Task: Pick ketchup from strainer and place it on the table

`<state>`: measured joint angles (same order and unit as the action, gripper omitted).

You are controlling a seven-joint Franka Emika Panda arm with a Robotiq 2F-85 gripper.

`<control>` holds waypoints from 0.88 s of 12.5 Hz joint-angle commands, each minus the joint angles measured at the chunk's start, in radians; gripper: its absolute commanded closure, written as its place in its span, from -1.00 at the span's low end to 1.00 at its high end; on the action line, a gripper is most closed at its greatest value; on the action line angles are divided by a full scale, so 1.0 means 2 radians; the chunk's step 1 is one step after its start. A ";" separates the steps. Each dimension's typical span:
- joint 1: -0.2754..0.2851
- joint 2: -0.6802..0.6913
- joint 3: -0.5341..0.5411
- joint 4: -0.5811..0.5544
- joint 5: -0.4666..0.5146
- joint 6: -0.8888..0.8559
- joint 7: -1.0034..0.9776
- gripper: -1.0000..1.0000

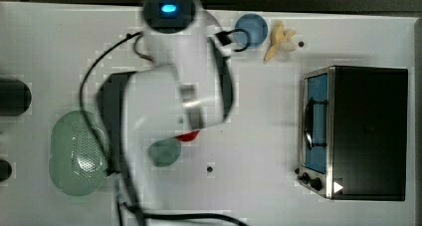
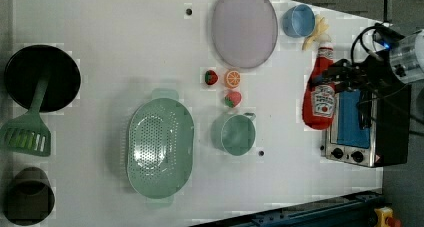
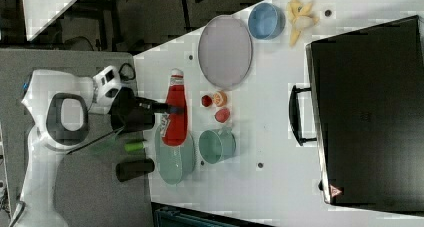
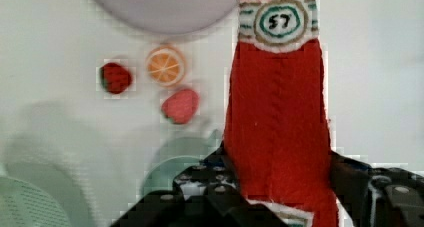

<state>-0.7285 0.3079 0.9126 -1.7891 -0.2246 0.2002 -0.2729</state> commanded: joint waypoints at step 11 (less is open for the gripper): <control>-0.044 -0.002 -0.076 -0.233 -0.003 0.285 -0.097 -0.20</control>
<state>-0.8076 0.3010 0.7754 -2.2695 -0.2366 0.7368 -0.4314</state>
